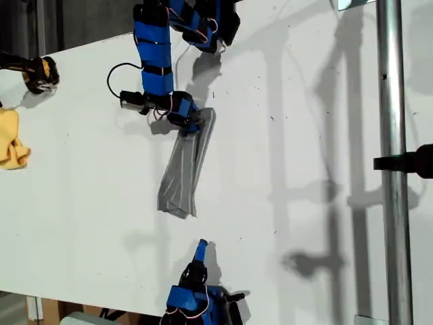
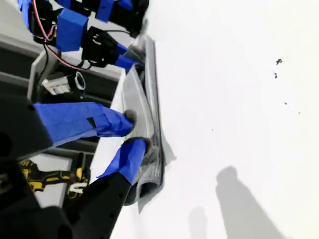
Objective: Grasp corners of a towel and fold twice.
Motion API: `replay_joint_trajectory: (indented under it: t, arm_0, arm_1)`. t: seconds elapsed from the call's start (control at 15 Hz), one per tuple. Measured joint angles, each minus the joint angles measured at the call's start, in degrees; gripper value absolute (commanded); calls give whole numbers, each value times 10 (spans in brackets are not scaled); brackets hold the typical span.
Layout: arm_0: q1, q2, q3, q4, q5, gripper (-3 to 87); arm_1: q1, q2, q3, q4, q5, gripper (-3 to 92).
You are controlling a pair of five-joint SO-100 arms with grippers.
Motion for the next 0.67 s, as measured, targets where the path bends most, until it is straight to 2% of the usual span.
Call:
replay_joint_trajectory:
  t: [0.27,0.4,0.67]
  arm_0:
    - [0,0,0,1,2,62]
    - [0,0,0,1,2,62]
    - [0,0,0,1,5,62]
  arm_1:
    - [-2,6,0,-3,-4,0]
    - [-5,86,53,18,-4,0]
    - [-29,355,149,140,36,-1]
